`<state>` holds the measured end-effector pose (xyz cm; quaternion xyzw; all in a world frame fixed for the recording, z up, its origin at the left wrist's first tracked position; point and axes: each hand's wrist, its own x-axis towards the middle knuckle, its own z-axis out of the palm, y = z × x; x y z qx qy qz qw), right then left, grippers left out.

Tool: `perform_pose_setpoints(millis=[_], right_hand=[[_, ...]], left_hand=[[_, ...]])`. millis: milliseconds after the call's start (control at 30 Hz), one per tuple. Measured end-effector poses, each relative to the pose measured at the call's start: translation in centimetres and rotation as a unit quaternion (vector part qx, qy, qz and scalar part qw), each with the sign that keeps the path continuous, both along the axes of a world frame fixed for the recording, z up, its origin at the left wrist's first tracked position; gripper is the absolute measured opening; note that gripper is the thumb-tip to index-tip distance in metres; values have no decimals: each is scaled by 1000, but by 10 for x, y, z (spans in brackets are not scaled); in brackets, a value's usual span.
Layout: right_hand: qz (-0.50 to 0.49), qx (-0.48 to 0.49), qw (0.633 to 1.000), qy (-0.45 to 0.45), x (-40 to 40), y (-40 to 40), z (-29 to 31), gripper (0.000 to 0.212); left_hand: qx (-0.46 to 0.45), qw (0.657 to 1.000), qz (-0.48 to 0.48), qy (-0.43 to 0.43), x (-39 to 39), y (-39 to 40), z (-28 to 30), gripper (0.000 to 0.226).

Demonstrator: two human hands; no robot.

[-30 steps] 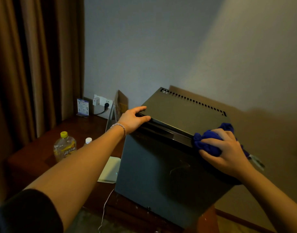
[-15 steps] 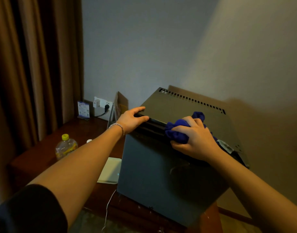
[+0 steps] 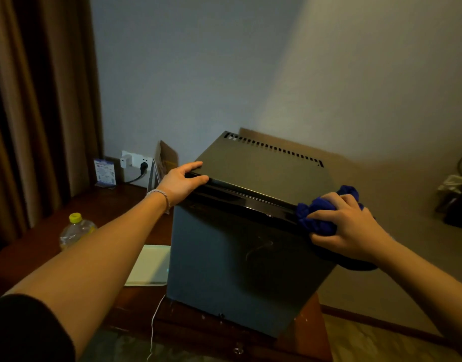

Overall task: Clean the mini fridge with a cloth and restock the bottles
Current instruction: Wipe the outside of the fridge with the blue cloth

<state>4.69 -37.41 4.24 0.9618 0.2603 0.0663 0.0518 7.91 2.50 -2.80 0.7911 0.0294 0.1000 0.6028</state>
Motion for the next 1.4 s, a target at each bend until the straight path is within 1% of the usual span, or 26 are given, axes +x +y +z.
perform_pose_setpoints(millis=[67, 167, 267, 367, 433, 533, 633, 733, 800, 900, 1067, 1200, 1267, 1400], right_hand=[[-5, 1, 1000, 0, -1, 1, 0, 44], [3, 45, 999, -20, -4, 6, -7, 41], [18, 89, 995, -37, -5, 22, -15, 51], [40, 120, 991, -41, -4, 58, -19, 43], [50, 120, 991, -39, -3, 94, -19, 37], [57, 108, 992, -31, -1, 145, -17, 33], [64, 105, 992, -23, 3, 165, -16, 31], [75, 107, 991, -30, 2, 156, -19, 33], [71, 101, 992, -31, 2, 143, -19, 36], [35, 93, 995, -23, 1, 110, -18, 41], [-13, 137, 988, -69, -6, 51, -28, 42], [-31, 147, 983, -103, -10, 54, -34, 36], [-35, 148, 983, -100, -12, 64, -31, 40], [-28, 110, 990, -81, -13, 92, -26, 49]], left_hand=[[-7, 1000, 1, -3, -2, -1, 1, 54], [5, 1000, 14, -9, -3, -4, 2, 54], [33, 999, 21, -20, -4, -6, 3, 55], [43, 999, 12, -22, -5, -6, 3, 55], [33, 999, 11, -16, -6, -5, 3, 56], [20, 1000, 2, -13, -6, -4, 3, 57], [2, 1000, 9, -26, -10, -6, 1, 59], [-47, 998, 16, -35, -11, -6, -7, 56], [-48, 998, 25, -32, -11, -6, -9, 49], [-29, 999, 35, -26, -11, -7, -9, 38], [32, 998, 26, -37, -15, -6, -5, 44], [32, 998, 22, -39, -16, -8, -3, 44], [21, 998, 35, -53, -16, -10, -3, 42], [-4, 996, 57, -68, -15, -13, -7, 38]])
